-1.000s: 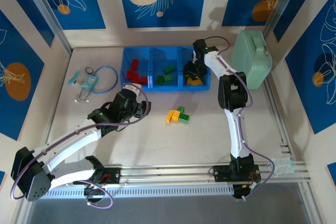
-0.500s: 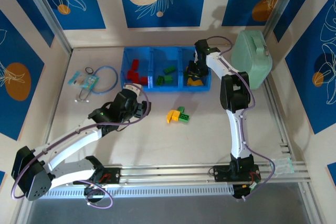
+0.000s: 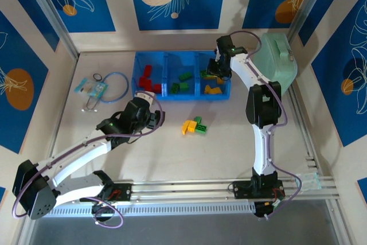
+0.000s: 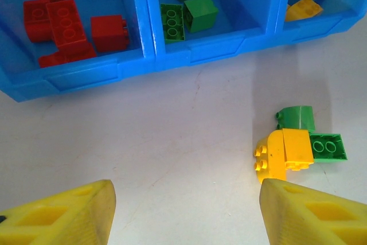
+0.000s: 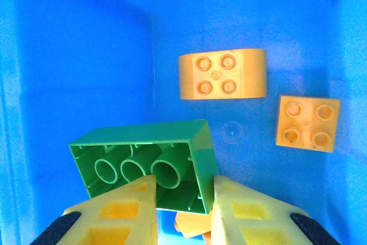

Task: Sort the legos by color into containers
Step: Pick up the lego from the container, then place the lego in the container.

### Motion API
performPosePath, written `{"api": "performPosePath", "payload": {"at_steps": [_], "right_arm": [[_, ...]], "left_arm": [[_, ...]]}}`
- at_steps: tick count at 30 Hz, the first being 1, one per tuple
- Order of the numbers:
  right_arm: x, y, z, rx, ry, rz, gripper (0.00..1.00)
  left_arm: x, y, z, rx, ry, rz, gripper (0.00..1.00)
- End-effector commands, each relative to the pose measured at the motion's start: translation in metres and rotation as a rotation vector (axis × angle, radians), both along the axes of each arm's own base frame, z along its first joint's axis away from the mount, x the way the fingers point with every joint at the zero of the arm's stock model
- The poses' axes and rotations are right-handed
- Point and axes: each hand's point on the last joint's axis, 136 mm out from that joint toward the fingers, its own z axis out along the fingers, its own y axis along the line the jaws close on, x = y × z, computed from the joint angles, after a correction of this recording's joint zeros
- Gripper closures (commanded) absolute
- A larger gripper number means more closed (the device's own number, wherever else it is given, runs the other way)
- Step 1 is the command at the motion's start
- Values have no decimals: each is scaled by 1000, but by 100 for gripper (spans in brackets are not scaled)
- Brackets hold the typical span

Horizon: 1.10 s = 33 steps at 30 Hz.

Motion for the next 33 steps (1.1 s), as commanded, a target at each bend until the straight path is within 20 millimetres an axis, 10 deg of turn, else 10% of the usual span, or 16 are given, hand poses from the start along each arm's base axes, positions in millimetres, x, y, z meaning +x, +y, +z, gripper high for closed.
{"api": "performPosePath", "payload": {"at_steps": [1, 12, 23, 33], "right_arm": [[-3, -11, 31, -18, -54, -41, 76], [-21, 20, 101, -31, -211, 50, 74], [-31, 90, 78, -56, -165, 206, 72], [-39, 106, 89, -45, -176, 233, 67]], "left_arm": [[3, 8, 3, -5, -16, 38, 33], [4, 9, 1, -14, -15, 55, 33], [-4, 13, -7, -2, 17, 49, 33], [-13, 19, -17, 3, 45, 46, 31]]}}
